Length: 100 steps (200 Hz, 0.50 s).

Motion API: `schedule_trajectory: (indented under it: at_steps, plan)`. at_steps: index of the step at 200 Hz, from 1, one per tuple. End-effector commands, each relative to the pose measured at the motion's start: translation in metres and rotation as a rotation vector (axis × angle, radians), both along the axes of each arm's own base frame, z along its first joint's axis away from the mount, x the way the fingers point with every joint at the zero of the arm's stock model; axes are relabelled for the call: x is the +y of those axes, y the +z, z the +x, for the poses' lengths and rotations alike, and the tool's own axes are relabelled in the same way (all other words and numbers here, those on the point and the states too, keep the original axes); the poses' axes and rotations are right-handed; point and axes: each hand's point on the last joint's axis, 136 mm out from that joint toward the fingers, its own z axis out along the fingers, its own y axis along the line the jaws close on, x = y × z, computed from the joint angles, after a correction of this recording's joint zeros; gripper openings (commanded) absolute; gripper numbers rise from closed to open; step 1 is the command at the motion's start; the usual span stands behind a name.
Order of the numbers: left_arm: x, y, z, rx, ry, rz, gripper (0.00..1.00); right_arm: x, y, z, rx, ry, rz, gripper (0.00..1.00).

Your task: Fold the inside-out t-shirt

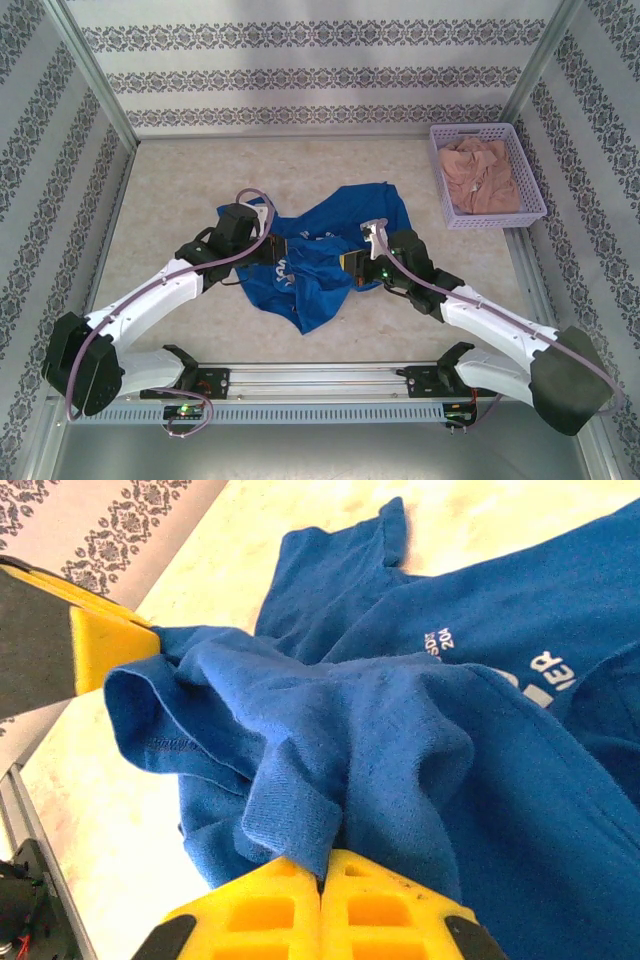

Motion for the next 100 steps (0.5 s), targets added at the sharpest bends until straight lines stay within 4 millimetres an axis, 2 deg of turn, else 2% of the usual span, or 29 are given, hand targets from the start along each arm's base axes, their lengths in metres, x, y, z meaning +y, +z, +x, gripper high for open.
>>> schedule_trajectory:
  at_steps: [1, 45, 74, 100]
  plan:
    - [-0.006, 0.000, -0.007, 0.018, -0.044, -0.033, 0.32, 0.009, 0.012, 0.006, -0.014, 0.017, 0.057, 0.00]
    - [-0.008, -0.009, -0.021, 0.076, -0.043, -0.074, 0.51, 0.008, 0.007, 0.010, -0.005, 0.000, 0.043, 0.00]
    - [-0.010, -0.011, -0.031, 0.108, -0.043, -0.068, 0.60, 0.007, 0.004, 0.010, 0.000, -0.005, 0.031, 0.00]
    - [-0.014, -0.028, -0.036, 0.163, -0.053, -0.033, 0.62, 0.008, 0.005, 0.012, -0.002, -0.006, 0.034, 0.00]
